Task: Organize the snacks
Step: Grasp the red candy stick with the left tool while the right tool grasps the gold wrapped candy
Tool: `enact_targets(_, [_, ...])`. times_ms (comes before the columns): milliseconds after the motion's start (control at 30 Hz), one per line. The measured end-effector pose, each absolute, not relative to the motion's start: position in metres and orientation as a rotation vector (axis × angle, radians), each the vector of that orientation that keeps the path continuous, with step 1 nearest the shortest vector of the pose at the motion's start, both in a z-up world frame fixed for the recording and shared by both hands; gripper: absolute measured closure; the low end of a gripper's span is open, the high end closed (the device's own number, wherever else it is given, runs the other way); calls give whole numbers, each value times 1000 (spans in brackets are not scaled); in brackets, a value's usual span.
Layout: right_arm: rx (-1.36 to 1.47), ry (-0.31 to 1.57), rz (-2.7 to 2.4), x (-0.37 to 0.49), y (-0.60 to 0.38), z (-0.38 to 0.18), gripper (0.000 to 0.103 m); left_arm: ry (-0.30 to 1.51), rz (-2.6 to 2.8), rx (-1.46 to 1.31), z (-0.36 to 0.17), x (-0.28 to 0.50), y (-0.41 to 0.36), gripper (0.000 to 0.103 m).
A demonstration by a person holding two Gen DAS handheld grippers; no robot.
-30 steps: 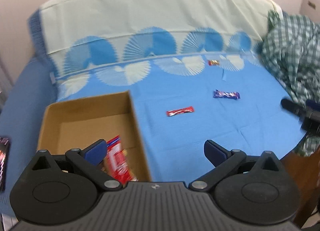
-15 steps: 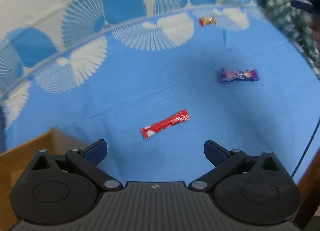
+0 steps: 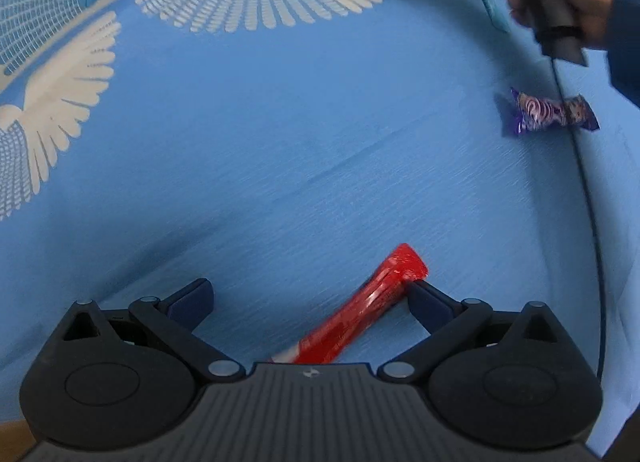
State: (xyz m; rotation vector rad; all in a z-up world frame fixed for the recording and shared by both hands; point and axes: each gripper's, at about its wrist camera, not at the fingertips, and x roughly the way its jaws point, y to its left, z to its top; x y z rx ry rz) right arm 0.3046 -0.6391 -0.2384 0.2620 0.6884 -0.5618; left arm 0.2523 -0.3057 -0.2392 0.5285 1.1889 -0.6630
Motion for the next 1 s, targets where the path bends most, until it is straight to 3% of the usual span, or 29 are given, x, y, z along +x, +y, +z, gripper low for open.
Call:
enact_targets(67, [216,742,-576,311,-639,-251,6,1154,-681,543,-239,249,-306,9])
enact_targets(100, [209,708,-567,307,-637,-251,19,1123,-697,546,-236,245,-305,17])
enact_targets(133, [204,678,-538,303,-634,-250,33,1098,-728,539,-231,242,-305,46])
enact_targets(167, [190,674,-527,301,-631,-248,46,1089,-751,527,-227,238,-306,90])
enact_targets(267, [171,694,-512,295,-627,-243,53,1136,-740,450,-226,245,-302,94])
enact_targets(467, [213,604,-463,241,-604,-205,54,1110,-731,374,-197,231,-283,94])
enact_targets(733, [234,526,-377,90,-523,-127,54,1017,-729,227,-115,152,-234,94])
enact_targets(1000, [304,551,-310,-66,-386,-88,54,981,-670,181,-53,50,-154,94])
